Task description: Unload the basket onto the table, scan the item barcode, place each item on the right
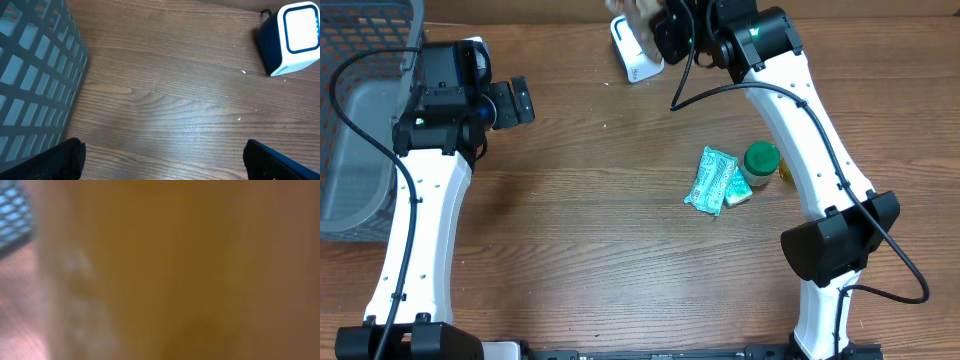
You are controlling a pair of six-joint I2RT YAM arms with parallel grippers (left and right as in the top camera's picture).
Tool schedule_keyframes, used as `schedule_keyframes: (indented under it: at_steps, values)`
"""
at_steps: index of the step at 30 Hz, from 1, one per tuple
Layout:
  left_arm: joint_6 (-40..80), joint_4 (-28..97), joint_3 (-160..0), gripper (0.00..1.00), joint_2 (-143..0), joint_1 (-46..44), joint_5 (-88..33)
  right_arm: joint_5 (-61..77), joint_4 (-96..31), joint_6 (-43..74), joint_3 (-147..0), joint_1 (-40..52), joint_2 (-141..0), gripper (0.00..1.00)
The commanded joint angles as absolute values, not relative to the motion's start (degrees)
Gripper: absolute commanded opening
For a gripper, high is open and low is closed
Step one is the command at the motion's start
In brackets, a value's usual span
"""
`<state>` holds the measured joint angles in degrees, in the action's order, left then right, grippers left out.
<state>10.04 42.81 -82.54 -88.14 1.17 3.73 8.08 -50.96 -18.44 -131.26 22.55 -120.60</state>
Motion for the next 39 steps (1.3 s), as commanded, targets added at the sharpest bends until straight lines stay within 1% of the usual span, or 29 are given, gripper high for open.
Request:
schedule_keyframes:
  at_steps: [1, 15, 22, 27, 39]
  values:
    - [8.8, 42.9, -83.3, 1.0, -88.4, 1.5, 4.5, 2.0, -48.3, -24.7, -132.7, 22.8, -120.6, 0.04]
    - [8.8, 42.9, -83.3, 1.0, -88.4, 1.5, 4.5, -15.0, -29.6, -33.1, -132.7, 27.7, -131.1, 0.04]
    - [8.8, 42.9, -83.3, 1.0, -88.4, 1.5, 4.5, -22.2, -21.5, -34.8, -132.7, 29.2, -136.8, 0.04]
    - [8.8, 42.9, -83.3, 1.0, -88.4, 1.5, 4.5, -23.5, -19.3, -34.8, -132.7, 29.3, -140.0, 0.04]
    - [8.8, 42.9, -83.3, 1.0, -88.4, 1.5, 4.5, -23.6, -19.6, -34.5, -132.7, 31.3, -144.9, 0.04]
